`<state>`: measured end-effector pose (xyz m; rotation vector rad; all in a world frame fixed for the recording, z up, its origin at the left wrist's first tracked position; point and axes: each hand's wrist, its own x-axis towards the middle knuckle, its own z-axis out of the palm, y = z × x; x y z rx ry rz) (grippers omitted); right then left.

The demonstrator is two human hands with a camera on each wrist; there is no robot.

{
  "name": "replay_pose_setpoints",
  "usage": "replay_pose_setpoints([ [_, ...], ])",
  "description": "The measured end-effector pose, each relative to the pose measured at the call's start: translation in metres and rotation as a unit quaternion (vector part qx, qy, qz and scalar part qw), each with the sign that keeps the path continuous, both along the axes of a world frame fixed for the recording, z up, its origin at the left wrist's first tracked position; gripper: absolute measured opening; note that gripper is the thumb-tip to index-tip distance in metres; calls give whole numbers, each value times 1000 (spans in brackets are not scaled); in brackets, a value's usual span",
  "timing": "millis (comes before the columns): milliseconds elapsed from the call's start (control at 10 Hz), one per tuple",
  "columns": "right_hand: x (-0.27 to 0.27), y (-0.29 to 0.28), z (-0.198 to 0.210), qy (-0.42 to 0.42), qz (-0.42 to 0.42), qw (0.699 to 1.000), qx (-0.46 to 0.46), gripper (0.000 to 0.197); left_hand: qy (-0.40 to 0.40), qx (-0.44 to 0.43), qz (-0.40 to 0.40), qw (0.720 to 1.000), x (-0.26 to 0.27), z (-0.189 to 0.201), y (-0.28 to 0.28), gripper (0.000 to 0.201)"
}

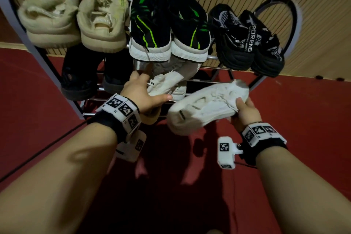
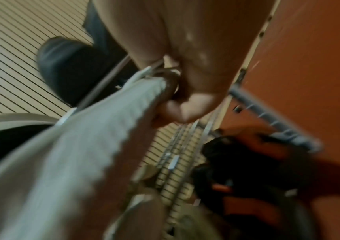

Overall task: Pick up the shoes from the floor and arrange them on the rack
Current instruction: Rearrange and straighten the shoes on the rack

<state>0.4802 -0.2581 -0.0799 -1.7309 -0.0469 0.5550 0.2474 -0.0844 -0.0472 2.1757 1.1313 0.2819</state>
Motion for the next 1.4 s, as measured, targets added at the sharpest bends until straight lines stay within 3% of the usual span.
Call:
replay_pose_setpoints([
  [100, -15, 31, 14, -5, 28, 1000, 7, 47, -60, -51, 18, 997, -5, 1, 2, 82],
  [200, -19, 52, 23, 1, 13, 1000, -13, 46, -58, -64, -30, 996, -16, 5, 6, 101],
  [300, -20, 59, 25, 25, 4, 1000, -10, 46, 3, -14, -124, 992, -25, 4, 10, 121],
  [400, -35, 73, 33, 62, 35, 997, 22, 45, 18, 40, -141, 989, -22, 3, 8, 105],
  [500, -43, 75, 37, 140, 43, 988, 53, 51, -11, 66, -68, 995, -14, -4, 4, 85],
  [600, -45, 63, 41, 189, 119, 973, 64, 43, 8, 62, -55, 997, -8, -4, 7, 77],
  [700, -41, 52, 38, 186, 217, 957, 41, 37, 24, 51, -57, 997, -6, 1, 8, 77],
  [800, -45, 54, 35, 116, 168, 977, 64, 56, 14, 38, -56, 998, -6, 0, 9, 76],
  [900, -56, 56, 31, -101, 156, 983, -3, 64, 10, 36, -57, 998, -7, -2, 8, 79],
  [1000, -64, 54, 26, -206, 178, 959, -81, 76, 14, 33, -55, 998, -8, -2, 7, 82],
  [1200, -76, 40, 37, -140, 284, 937, -150, 112, 35, 38, -79, 996, -10, 2, 6, 88],
  [1300, -77, 38, 30, -156, 285, 930, -173, 124, 46, 35, -102, 993, -10, 2, 4, 92],
  [1400, -79, 41, 25, -147, 246, 951, -118, 120, 28, 8, -83, 996, -9, 2, 3, 88],
])
